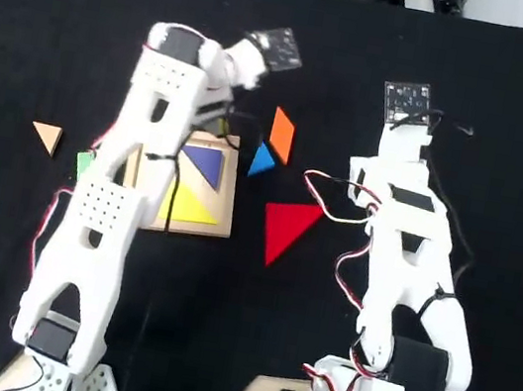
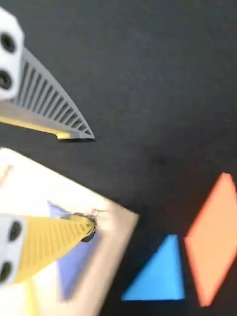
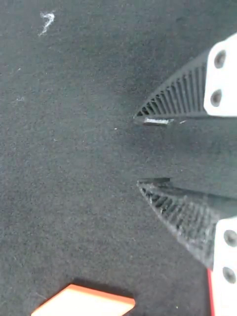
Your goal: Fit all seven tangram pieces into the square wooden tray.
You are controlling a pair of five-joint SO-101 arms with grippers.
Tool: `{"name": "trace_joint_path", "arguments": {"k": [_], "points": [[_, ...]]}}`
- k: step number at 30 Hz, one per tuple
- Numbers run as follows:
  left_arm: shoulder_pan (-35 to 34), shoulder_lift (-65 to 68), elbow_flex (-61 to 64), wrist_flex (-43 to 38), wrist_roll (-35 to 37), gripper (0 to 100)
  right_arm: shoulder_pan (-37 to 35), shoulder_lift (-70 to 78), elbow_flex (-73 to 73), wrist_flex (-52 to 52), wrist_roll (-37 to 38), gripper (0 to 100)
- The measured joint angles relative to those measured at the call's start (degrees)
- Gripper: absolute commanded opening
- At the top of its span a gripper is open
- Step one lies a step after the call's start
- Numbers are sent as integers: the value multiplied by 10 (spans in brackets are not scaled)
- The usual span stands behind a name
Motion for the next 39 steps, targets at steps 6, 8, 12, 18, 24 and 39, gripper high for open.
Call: {"name": "trace_joint_path", "arguments": {"k": [6,8,12,18,24,39], "points": [[-58,12,-40,61,-19,248,0,0,0,0,0,181],[-66,19,-21,63,-19,248,0,0,0,0,0,181],[-67,22,33,63,-19,248,0,0,0,0,0,181],[-67,-5,116,63,-24,248,0,0,0,0,0,181],[-55,-49,195,48,-40,248,0,0,0,0,0,181],[-21,-49,199,-27,-38,248,0,0,0,0,0,181]]}}
